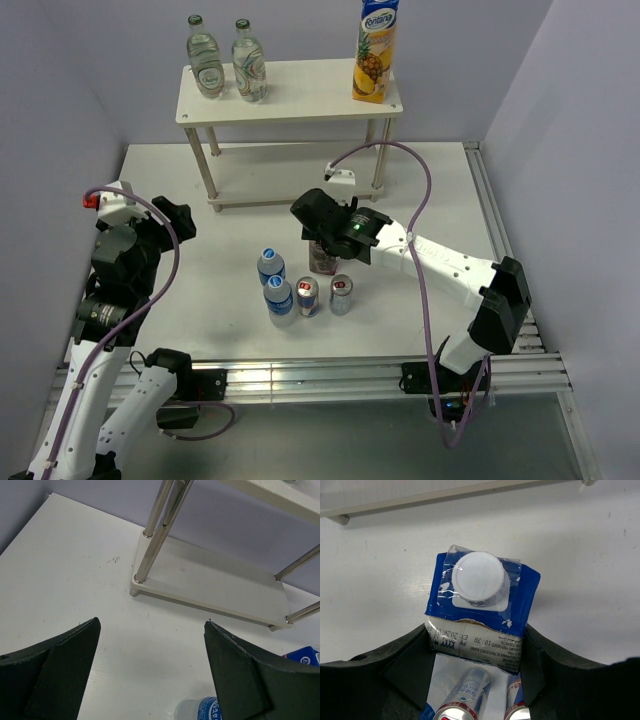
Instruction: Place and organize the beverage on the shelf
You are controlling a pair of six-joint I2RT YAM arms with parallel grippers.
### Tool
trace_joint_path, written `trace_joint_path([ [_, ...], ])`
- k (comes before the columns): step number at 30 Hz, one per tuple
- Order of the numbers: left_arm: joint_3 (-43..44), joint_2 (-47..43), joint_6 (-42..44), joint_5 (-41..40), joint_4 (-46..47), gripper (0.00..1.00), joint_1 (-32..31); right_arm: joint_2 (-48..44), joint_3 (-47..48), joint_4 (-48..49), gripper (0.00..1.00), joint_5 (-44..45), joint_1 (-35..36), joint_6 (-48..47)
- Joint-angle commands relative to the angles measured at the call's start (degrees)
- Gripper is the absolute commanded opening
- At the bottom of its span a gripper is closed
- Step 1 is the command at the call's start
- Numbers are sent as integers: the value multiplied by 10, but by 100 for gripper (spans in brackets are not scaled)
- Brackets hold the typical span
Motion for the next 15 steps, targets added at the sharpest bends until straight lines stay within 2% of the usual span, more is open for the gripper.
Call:
trace_joint_path([
  [1, 2, -2, 1, 6, 19, 91, 4, 0, 53, -28, 37, 35, 6, 2],
  [6, 2, -1, 1, 6, 19, 91, 4, -8, 145, -71, 37, 60, 12, -33],
  [9, 2, 2, 0, 5, 19, 91, 4, 0, 240, -88, 38, 71, 12, -72],
  [12, 1, 4, 1, 6, 19, 91, 4, 23, 386, -109, 38, 90, 11, -118],
  [15, 2, 6, 1, 7, 19, 91, 4, 54, 470, -105, 40, 106, 11, -174],
])
